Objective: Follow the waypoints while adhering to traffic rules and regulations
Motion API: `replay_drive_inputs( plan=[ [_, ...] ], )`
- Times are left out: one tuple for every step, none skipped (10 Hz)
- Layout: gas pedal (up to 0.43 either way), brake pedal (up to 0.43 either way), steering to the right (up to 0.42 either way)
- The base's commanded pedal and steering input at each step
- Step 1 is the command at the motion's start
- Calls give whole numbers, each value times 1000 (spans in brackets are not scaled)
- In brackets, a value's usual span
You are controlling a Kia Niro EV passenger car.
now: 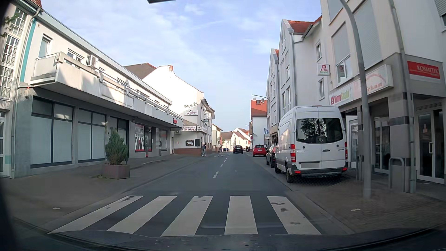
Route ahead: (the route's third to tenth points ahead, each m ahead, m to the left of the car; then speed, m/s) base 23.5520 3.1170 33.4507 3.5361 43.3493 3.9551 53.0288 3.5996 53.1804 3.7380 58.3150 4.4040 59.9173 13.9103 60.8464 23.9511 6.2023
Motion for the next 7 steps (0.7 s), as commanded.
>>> replay_drive_inputs(
  plan=[
    [169, 0, -7],
    [169, 0, -7],
    [169, 0, -8],
    [169, 0, -7],
    [177, 0, -7],
    [177, 0, -7],
    [169, 0, -7]
  ],
)
